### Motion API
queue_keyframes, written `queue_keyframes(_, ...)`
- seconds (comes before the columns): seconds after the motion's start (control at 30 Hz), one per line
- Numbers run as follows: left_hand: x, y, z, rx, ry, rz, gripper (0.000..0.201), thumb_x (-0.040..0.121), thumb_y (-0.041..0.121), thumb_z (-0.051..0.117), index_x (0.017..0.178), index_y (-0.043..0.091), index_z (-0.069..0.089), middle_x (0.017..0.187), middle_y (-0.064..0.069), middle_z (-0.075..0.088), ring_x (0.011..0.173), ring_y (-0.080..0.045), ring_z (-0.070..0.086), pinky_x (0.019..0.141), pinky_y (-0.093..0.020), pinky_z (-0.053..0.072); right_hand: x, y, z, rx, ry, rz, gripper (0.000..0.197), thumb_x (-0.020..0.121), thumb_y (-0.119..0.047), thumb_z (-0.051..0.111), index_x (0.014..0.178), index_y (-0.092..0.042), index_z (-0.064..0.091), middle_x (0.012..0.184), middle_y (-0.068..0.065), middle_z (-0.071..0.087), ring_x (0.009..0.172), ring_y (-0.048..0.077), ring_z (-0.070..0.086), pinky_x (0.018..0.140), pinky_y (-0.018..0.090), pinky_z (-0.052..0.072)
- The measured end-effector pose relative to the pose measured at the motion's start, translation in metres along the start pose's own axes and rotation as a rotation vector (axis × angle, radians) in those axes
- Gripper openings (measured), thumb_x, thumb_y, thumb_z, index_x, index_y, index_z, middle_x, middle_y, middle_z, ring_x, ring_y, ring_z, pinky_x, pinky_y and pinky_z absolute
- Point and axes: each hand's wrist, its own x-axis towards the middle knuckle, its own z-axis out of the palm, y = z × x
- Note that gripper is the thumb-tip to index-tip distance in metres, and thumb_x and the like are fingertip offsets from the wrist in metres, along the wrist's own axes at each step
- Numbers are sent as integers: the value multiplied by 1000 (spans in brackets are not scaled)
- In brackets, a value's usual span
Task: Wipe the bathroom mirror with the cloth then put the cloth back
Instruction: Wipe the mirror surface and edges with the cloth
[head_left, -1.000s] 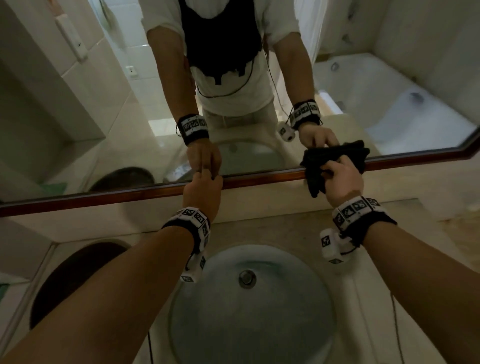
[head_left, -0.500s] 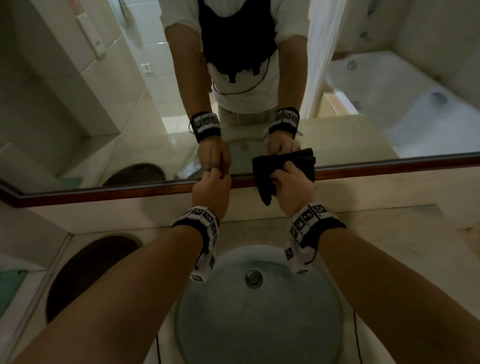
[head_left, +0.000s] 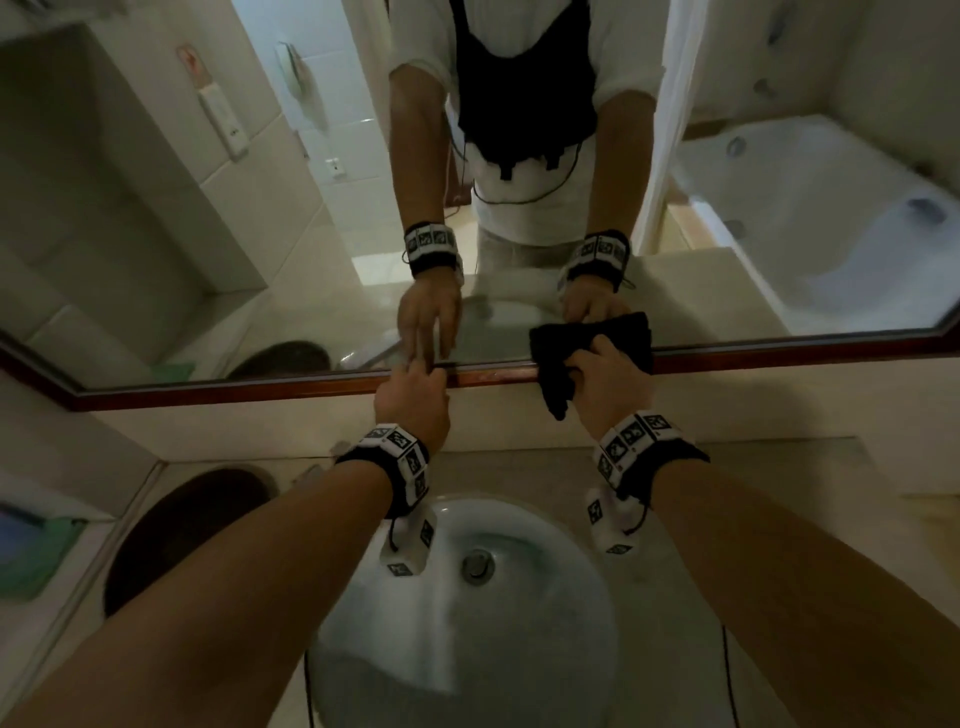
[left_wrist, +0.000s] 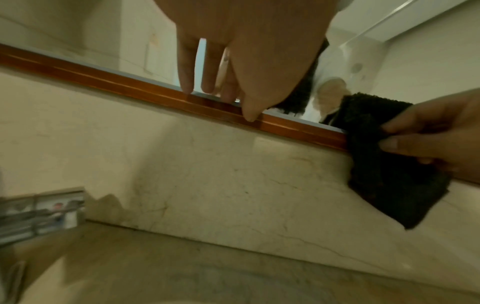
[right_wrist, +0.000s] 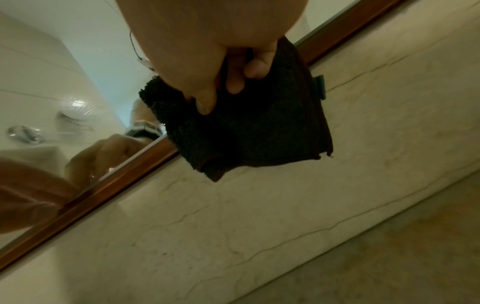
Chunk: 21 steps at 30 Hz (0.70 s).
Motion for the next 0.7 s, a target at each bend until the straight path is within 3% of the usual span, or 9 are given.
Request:
queue_keyframes(0.13,-2,69,1,-83,39,114,46,91,31,62,135,23,52,133,-4,53,117,-28,50,89,-41,49,-2,59,-26,-10,16,-5,15,93,-23,57,103,-26,67,109,0,51,88,27,56,64,35,49)
queue_keyframes(0.27,3,117,-5,-100,13,70,43,90,28,63,132,22,53,126,-4,52,112,-27,50,82,-39,50,-8,121,-54,22,69,-9,15,92,-18,58,100,-19,70,107,5,55,83,31,58,67,40,52)
queue_keyframes(0.43,10,136,-8,-57,-36,-29,28,98,28,51,125,22,56,122,-7,50,111,-28,50,81,-40,48,-13,185,-87,1,111,15,14,92,-17,59,97,-16,72,104,8,57,83,33,59,63,40,50)
queue_keyframes(0.57,9,141,-12,-21,-29,-45,26,99,30,50,122,21,54,118,-9,51,106,-28,51,76,-38,45,-14,197,-87,37,148,-26,13,91,-14,61,95,-16,72,103,7,58,81,31,59,60,40,52)
queue_keyframes(0.7,12,140,-9,7,38,15,25,94,25,60,116,16,56,103,-9,54,86,-26,54,60,-34,38,-13,196,-82,58,177,-31,10,89,-11,63,93,-12,72,104,9,59,81,31,60,59,39,52)
